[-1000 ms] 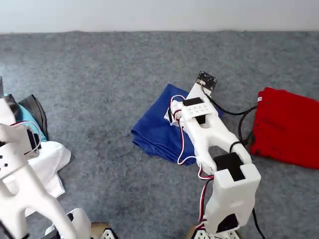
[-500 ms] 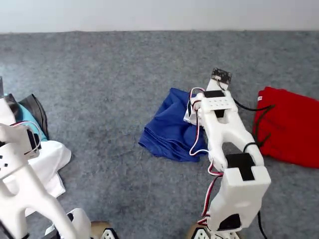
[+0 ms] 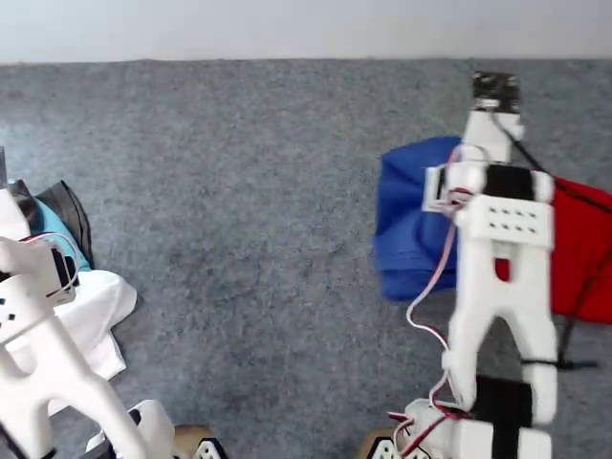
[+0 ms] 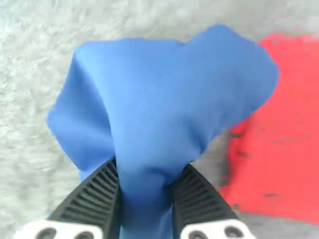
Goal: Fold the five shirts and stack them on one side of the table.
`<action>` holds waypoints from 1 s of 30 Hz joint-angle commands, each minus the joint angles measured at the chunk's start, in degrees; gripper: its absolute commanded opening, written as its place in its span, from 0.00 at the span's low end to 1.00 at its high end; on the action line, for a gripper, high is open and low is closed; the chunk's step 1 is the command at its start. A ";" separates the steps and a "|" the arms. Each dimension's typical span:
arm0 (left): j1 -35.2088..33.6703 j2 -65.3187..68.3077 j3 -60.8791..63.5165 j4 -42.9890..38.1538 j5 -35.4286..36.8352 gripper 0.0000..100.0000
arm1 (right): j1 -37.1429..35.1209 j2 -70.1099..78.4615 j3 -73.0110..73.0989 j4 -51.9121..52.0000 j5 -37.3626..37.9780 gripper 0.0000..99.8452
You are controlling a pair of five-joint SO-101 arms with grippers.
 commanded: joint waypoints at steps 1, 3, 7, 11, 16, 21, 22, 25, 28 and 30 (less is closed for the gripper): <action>0.09 -1.49 -1.10 0.00 0.09 0.11 | 5.23 -6.20 -2.64 0.13 6.15 0.01; 0.09 -1.49 -1.10 0.00 0.09 0.11 | 8.13 -7.34 -2.64 -0.13 8.97 0.01; 0.09 -1.49 -1.10 0.00 0.09 0.11 | 13.14 -7.52 -2.37 -4.18 12.22 0.01; 0.09 -1.49 -1.10 0.18 0.09 0.11 | 17.45 -4.62 0.18 -12.09 16.18 0.01; 0.09 -1.49 -1.10 0.18 0.09 0.11 | 20.62 0.92 2.90 -19.82 19.69 0.01; 0.09 -1.49 -0.92 0.18 0.09 0.11 | 21.67 7.52 2.55 -23.08 21.54 0.01; 0.09 -1.49 -0.92 0.18 0.09 0.11 | 21.67 8.84 2.55 -24.04 21.54 0.01; 0.09 -1.49 -0.84 0.26 0.09 0.11 | 22.64 12.09 2.55 -27.30 23.30 0.01; 0.09 -1.49 -0.84 0.26 0.09 0.11 | 23.60 15.25 2.46 -30.90 26.29 0.01; 0.09 -1.49 -0.84 0.26 0.09 0.11 | 24.22 17.19 2.46 -32.48 28.04 0.04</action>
